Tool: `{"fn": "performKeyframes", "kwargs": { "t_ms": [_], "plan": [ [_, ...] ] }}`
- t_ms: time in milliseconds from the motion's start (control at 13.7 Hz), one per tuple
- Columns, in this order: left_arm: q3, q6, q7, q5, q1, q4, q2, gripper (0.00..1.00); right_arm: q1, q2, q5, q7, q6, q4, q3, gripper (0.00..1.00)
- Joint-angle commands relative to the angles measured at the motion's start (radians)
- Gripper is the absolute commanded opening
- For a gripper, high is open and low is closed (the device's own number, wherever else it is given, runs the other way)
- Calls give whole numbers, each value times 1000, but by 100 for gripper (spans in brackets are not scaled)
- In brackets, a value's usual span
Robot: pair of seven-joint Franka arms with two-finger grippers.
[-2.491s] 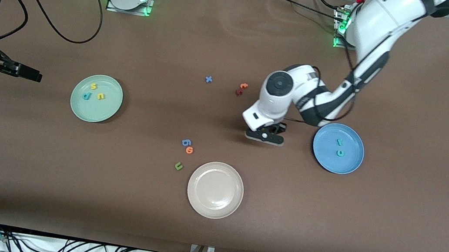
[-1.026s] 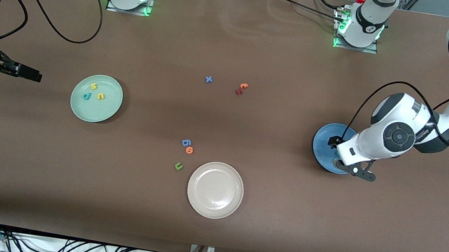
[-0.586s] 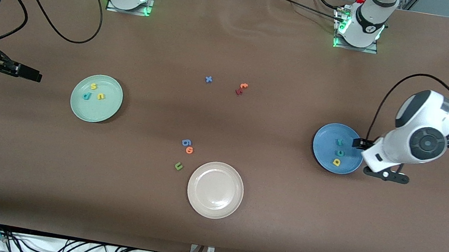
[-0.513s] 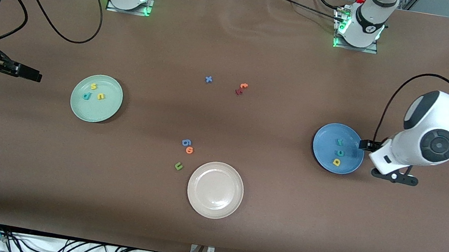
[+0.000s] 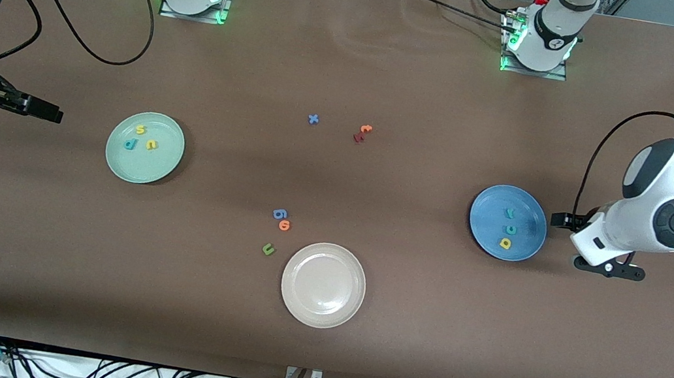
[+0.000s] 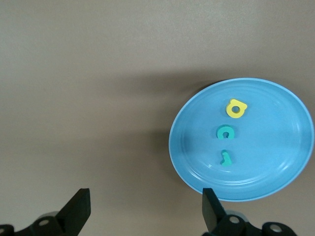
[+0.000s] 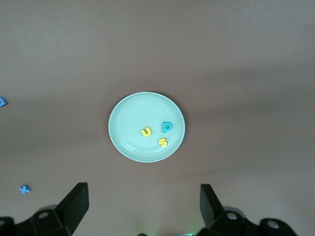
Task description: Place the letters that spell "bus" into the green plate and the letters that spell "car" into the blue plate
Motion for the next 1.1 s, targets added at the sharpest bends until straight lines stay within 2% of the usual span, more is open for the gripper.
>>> {"fn": "performKeyframes", "kwargs": {
  "t_ms": [0,73,220,293,366,513,806,1026],
  "plan": [
    [-1,-13,24,-57,22,-25,-75,100,-10,-10,-13,-13,-3,5,9,100],
    [60,11,29,-106,-39,-54,-135,100,-10,-10,-13,-13,-3,5,9,100],
    [453,43,206,-326,-345,-102,-294,100,-10,-10,-13,-13,-3,5,9,100],
    [556,36,342,-409,-387,-104,-319,100,-10,-10,-13,-13,-3,5,9,100],
    [589,30,412,-427,-395,-122,-342,100,-10,-10,-13,-13,-3,5,9,100],
    [664,11,408,-427,-482,-138,-373,100,-10,-10,-13,-13,-3,5,9,100],
    [672,-163,396,-425,-549,-111,-444,100,-10,-10,-13,-13,-3,5,9,100],
    [679,-388,394,-412,-587,49,-456,100,-10,-10,-11,-13,-4,5,9,100]
  ]
}}
